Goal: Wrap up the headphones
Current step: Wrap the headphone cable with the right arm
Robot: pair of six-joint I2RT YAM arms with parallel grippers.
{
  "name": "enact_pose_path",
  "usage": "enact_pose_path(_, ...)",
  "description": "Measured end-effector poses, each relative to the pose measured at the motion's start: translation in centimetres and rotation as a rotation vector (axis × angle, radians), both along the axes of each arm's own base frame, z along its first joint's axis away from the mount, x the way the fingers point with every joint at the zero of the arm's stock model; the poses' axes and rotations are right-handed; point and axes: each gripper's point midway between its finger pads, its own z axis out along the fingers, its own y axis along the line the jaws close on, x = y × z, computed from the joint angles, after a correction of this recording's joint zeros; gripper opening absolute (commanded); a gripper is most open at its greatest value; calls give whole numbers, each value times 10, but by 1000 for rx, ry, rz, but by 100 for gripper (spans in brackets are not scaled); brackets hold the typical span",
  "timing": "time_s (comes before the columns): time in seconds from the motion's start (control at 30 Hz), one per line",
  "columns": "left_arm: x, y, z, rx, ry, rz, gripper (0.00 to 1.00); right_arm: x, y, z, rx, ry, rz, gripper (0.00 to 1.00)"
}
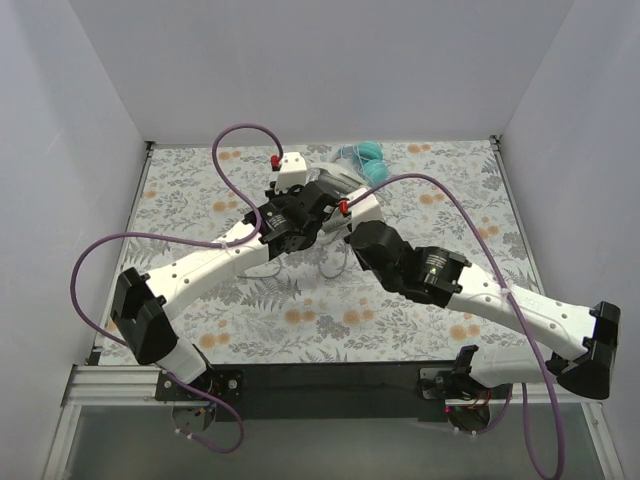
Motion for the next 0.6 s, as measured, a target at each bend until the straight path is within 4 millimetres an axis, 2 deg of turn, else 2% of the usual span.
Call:
enact_pose_path(0.1,-6,-12,-9,-21,28,-42,0,-2,-5,13,63,-35,-2,7)
enact_pose_path(0.33,-18,-25,-40,-2,133,-116,0,-4,-13,71,291,-150,-18,11)
enact_pose_path(0.43,-20,-31,-45,-3,157,-151,0,-4,-18,78,306,-171,-26,11)
enact_pose_path(0.6,-20,-35,-45,10,166,-181,0,-3,-23,77,285,-175,-37,13)
